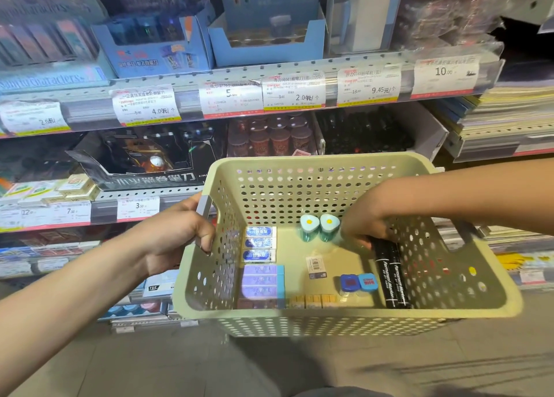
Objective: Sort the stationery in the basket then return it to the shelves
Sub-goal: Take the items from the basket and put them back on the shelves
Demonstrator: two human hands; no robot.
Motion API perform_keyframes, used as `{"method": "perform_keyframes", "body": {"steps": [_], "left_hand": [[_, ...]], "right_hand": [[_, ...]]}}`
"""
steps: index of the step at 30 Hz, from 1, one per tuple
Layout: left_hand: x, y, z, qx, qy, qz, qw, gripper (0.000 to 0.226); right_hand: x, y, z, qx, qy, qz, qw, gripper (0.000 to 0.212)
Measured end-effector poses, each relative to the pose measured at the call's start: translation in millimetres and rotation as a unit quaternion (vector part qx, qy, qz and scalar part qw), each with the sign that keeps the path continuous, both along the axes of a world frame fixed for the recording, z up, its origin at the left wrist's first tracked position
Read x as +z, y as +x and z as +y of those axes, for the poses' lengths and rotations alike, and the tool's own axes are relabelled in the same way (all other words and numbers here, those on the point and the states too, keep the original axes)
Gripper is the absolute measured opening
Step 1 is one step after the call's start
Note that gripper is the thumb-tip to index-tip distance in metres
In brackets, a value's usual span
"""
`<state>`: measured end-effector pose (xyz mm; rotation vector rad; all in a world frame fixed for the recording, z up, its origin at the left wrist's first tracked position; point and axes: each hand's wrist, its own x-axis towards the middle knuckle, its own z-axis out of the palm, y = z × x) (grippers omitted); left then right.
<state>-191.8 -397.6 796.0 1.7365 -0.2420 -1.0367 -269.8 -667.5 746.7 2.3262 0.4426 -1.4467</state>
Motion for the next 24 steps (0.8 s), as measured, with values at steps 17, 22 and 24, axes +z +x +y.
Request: {"method": "perform_keyframes", "body": {"steps": [17,22,24], "left_hand": [[6.6,-0.2,-0.5,0.006,0.0,-0.02,1.0,0.06],[11.8,-1.7,-0.4,-0.002,0.006,-0.027,1.0,0.064],[13.9,-3.0,-1.4,-0.002,0.007,-0.028,1.0,0.066]], "right_hand": [[50.0,-21.5,-21.0,-0.155,0.093,-0.08,0.98,0.041],[58.1,-28.1,-38.0,-0.198,0.183,-0.098,0.958,0.032],[60.7,-31.1,-43.4,-0.22,0.228,-0.123,0.94,0.03]]}}
